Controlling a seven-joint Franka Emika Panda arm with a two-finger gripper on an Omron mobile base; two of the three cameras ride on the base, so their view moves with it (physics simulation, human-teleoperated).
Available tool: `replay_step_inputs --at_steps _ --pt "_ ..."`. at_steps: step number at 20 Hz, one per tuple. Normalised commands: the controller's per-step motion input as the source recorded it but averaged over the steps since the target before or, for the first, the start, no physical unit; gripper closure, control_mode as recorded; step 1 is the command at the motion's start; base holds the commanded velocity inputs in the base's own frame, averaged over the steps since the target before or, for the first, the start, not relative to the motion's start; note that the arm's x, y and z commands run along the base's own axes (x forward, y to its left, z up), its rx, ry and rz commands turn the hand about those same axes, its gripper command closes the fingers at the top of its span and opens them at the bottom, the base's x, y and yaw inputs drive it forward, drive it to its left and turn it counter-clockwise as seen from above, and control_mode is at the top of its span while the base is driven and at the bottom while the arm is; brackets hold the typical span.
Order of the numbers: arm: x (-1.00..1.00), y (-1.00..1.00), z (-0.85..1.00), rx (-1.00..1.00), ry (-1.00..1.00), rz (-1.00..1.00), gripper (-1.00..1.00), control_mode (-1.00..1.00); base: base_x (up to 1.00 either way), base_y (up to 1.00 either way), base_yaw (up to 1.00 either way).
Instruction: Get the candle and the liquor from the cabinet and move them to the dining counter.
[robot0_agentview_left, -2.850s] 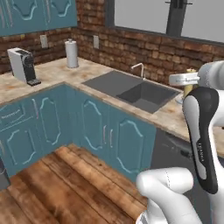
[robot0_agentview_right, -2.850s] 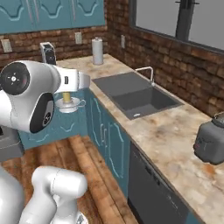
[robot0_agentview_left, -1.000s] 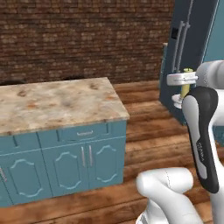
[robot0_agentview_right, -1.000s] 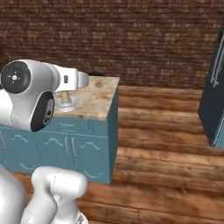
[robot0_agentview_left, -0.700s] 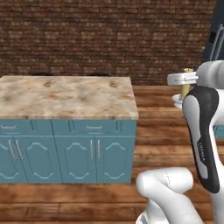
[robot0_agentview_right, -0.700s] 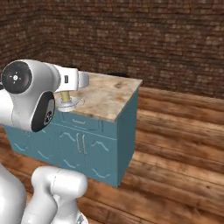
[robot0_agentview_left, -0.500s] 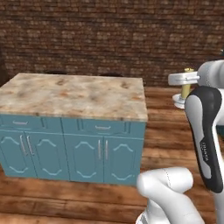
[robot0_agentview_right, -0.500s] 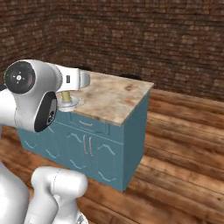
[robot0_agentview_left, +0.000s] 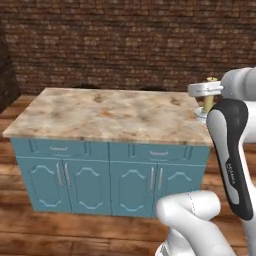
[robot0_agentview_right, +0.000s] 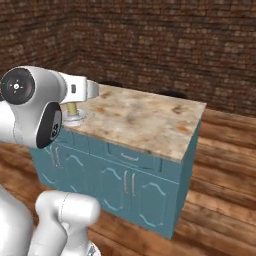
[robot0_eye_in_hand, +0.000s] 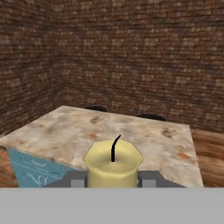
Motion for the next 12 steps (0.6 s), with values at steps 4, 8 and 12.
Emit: replay_step_inputs --at_steps 4,8,12 --pt "0.0 0.0 0.0 0.0 0.0 0.0 1.0 1.0 1.0 0.5 -0.34" --pt "0.0 0.0 0.0 0.0 0.0 0.0 1.0 1.0 0.93 0.03 -0.41" --pt "0.0 0.0 0.0 0.0 0.0 0.0 1.0 1.0 0.81 -0.02 -0.43"
